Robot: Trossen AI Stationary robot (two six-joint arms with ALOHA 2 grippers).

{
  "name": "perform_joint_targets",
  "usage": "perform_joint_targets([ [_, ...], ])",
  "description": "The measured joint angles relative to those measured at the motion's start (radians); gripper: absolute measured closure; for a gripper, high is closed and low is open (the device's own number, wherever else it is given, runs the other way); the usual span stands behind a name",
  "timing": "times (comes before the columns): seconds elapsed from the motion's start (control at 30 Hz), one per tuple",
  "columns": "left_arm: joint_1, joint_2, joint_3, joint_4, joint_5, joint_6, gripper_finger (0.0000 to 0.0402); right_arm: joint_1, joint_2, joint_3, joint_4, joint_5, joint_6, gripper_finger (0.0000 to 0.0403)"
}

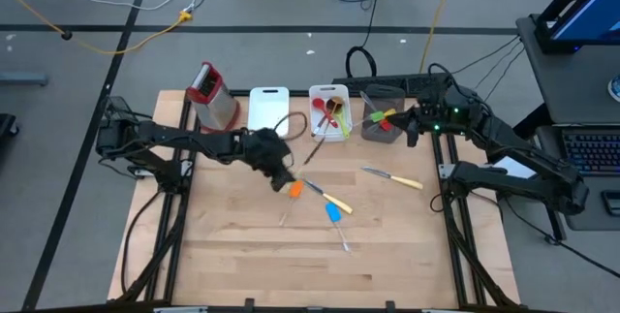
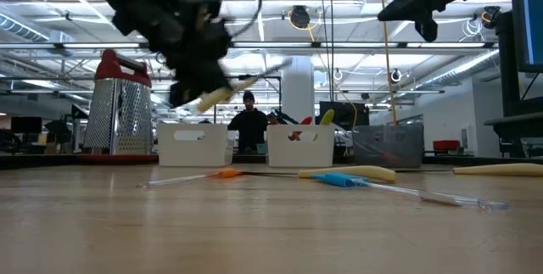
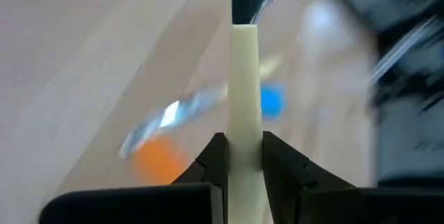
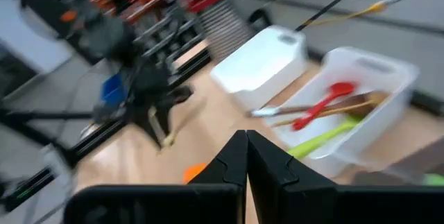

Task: Pick & Place Kitchen Items
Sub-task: Put the left yellow knife into the left white bin

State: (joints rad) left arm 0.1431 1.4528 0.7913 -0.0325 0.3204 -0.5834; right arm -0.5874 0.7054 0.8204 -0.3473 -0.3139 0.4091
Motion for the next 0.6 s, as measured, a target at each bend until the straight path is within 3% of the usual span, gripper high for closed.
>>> perform_joint_targets([
  [0.23,0.041,-0.001,0.001,0.357,-0.019,-0.148,0.0353,0.0,0.089,-0.001,0.089,-0.138,0.0,0.0403],
  [0.6,0.073,-0.001,0.002,0.569,-0.06,-0.339,0.0353,0.014,0.232,-0.001,0.294,-0.217,0.002,0.0403],
])
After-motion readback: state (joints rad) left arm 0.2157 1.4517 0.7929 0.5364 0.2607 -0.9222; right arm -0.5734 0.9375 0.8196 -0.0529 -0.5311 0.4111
